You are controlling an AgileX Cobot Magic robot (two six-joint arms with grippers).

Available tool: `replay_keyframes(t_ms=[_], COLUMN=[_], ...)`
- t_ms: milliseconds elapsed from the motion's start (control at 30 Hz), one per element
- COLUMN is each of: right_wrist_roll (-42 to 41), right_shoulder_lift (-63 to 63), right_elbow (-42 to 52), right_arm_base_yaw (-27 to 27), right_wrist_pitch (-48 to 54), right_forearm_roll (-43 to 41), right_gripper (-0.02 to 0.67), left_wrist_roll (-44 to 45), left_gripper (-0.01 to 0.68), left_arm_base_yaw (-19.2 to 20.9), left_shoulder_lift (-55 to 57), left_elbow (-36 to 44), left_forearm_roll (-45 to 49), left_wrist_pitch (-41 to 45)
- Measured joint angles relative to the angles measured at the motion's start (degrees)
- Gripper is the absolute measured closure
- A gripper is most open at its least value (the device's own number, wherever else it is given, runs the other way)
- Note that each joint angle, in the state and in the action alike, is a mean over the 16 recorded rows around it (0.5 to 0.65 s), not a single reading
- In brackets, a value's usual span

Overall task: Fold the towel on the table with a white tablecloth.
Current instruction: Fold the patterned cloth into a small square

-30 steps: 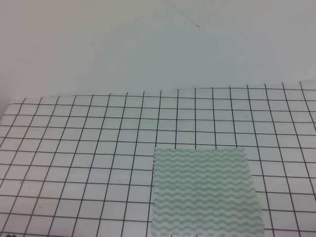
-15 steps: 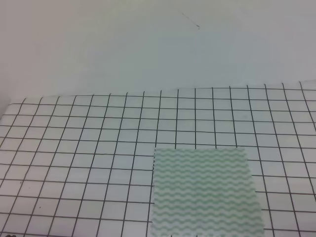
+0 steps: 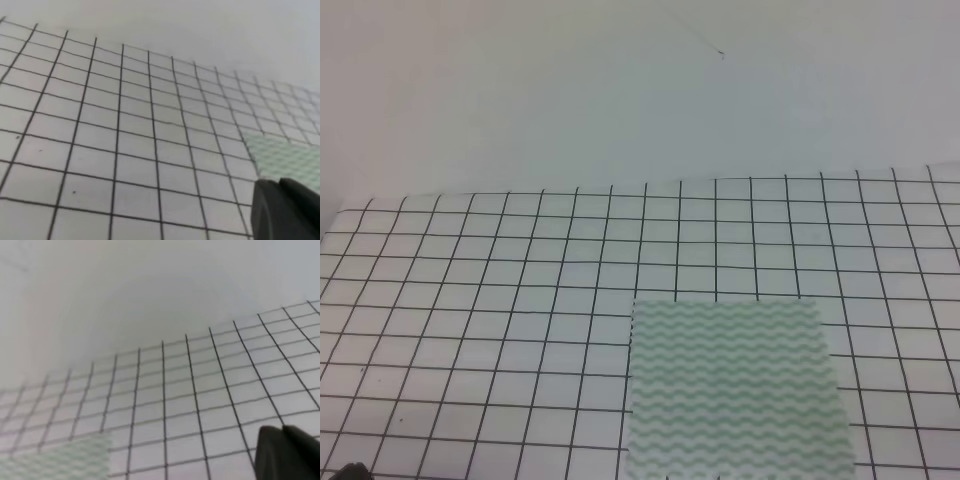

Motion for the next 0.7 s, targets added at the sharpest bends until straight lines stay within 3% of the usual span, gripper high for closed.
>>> replay_keyframes(t_ms=[400,700], right_wrist_roll=[8.16,6.44], right_shoulder_lift=[0.0,0.0], right_elbow=[0.01,-0.43], right_arm_base_yaw=[0.0,0.0], right_wrist_pitch=[-6.09,-6.2], right_forearm_roll=[21.97,25.34], right_gripper=[0.652,0.652], left_wrist_roll=[0.0,0.41], left_gripper=[0.673,0.673], left_arm_base_yaw=[0.0,0.0], left_shoulder_lift=[0.0,0.0], left_elbow=[0.0,-0.01], left_forearm_roll=[-31.87,-44.56], left_wrist_pitch=[-1.74,-1.85])
